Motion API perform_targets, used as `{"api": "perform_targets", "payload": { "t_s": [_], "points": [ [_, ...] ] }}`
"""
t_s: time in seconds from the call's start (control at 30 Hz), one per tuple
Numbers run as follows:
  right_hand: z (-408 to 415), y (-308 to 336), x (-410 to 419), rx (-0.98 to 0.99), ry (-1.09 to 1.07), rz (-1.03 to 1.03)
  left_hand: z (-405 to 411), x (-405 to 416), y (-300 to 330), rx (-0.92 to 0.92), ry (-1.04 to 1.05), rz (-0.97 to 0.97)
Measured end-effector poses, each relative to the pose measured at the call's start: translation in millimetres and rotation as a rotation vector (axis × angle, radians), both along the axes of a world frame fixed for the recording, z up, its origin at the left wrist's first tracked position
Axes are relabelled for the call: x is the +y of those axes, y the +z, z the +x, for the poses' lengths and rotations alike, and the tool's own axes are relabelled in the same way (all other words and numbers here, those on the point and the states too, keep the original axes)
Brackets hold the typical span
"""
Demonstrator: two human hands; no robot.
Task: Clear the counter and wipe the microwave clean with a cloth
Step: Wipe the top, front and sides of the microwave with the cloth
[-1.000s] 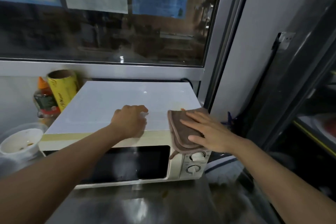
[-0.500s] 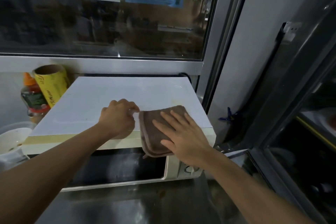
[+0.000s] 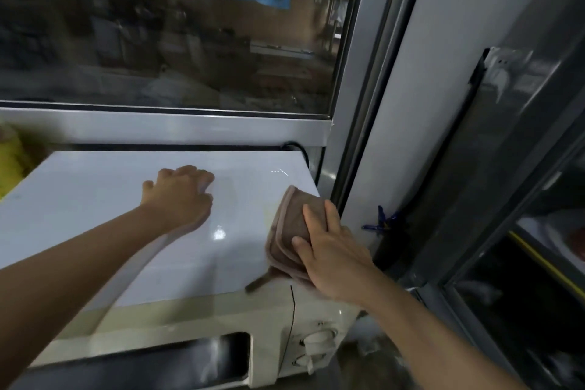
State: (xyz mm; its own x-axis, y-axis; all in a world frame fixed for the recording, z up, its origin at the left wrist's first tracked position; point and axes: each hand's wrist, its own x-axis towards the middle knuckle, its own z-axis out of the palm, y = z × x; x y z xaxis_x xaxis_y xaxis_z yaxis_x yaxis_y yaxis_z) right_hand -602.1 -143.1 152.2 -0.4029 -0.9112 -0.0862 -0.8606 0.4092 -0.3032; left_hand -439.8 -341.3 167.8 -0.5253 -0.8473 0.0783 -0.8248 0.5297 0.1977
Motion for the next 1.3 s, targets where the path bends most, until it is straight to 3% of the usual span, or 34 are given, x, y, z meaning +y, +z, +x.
{"api": "perform_targets", "payload": {
  "t_s": [0.3, 0.5, 0.9, 1.0, 1.13, 1.3],
  "points": [
    [-70, 4, -135, 0.031, 0.024, -0.026, -1, -15, -8, -0.106, -0.094, -0.142],
    [-91, 3, -172, 0.055, 0.063, -0.157, 1, -12, -14, -0.089, -0.106, -0.173],
    [-45, 3, -109, 0.293, 0.518, -0.117, 8, -17, -2, -0.039, -0.093, 0.007],
    [-21, 3, -79, 0.230, 0.612, -0.144, 24, -24, 3, -0.011, -0.137, 0.027],
    [-17, 12, -90, -0.135, 0.436, -0.192, 64, -50, 11, -0.059, -0.149, -0.048],
    [-36, 13, -164, 0.137, 0.366, -0.234, 93, -77, 4, -0.097, -0.058, -0.024]
  ]
}}
